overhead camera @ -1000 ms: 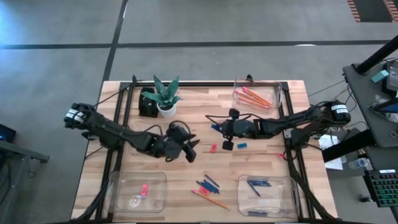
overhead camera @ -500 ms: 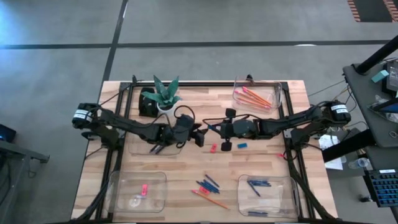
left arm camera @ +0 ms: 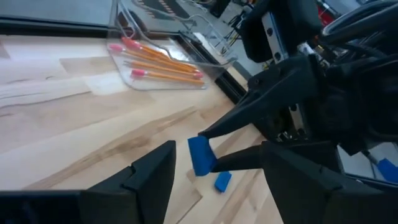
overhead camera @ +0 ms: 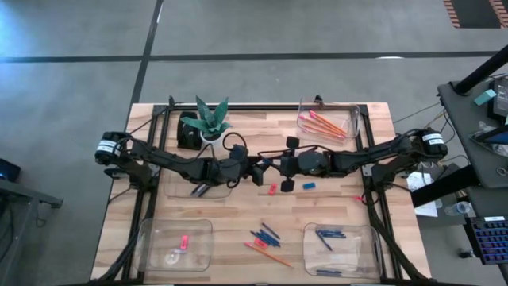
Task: Sort crayons/erasers/pens/pencils in bins
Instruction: Put the blue eraser into the bottom left transparent bin
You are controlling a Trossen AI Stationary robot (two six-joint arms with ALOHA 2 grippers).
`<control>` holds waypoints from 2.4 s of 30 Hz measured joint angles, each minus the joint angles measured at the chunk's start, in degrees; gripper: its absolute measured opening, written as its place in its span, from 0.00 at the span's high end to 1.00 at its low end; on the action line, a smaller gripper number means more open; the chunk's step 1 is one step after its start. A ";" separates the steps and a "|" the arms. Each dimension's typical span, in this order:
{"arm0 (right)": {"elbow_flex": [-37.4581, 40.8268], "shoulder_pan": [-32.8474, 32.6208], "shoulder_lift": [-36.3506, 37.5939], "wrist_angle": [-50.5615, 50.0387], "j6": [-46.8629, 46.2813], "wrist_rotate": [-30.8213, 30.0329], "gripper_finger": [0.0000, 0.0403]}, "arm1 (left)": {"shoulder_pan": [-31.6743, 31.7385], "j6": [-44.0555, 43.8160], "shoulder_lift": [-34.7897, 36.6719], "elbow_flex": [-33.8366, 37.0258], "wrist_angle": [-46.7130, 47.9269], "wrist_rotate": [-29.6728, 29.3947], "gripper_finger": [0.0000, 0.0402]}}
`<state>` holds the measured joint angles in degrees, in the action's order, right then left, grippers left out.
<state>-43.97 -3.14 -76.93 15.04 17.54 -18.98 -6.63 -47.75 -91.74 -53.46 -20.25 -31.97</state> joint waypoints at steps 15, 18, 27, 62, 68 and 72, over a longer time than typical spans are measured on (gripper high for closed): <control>-0.82 0.00 -0.02 0.76 2.66 -0.05 0.83 | 0.04 0.27 0.00 0.03 -0.29 0.18 0.72; -0.83 0.00 -0.02 0.64 2.69 -0.11 0.83 | 0.04 1.83 0.00 0.08 -0.14 0.14 0.85; -0.85 0.00 -0.01 0.19 2.42 -0.05 0.76 | 0.04 3.71 0.00 0.12 -0.18 0.33 0.95; -0.22 -6.51 9.71 -56.79 -38.66 0.20 0.53 | -23.31 -38.89 18.57 -1.32 40.72 20.16 0.94; -0.15 -6.51 9.31 -55.71 -38.14 0.09 0.53 | -32.82 -58.16 22.46 -1.67 54.53 19.74 0.94; 0.25 -6.51 9.31 -55.85 -38.12 0.16 0.53 | -36.87 -67.55 22.45 -1.45 62.52 22.23 0.94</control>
<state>-43.72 -9.65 -67.61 -40.81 -20.58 -18.82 -43.50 -115.30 -69.30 -54.92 42.27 -9.74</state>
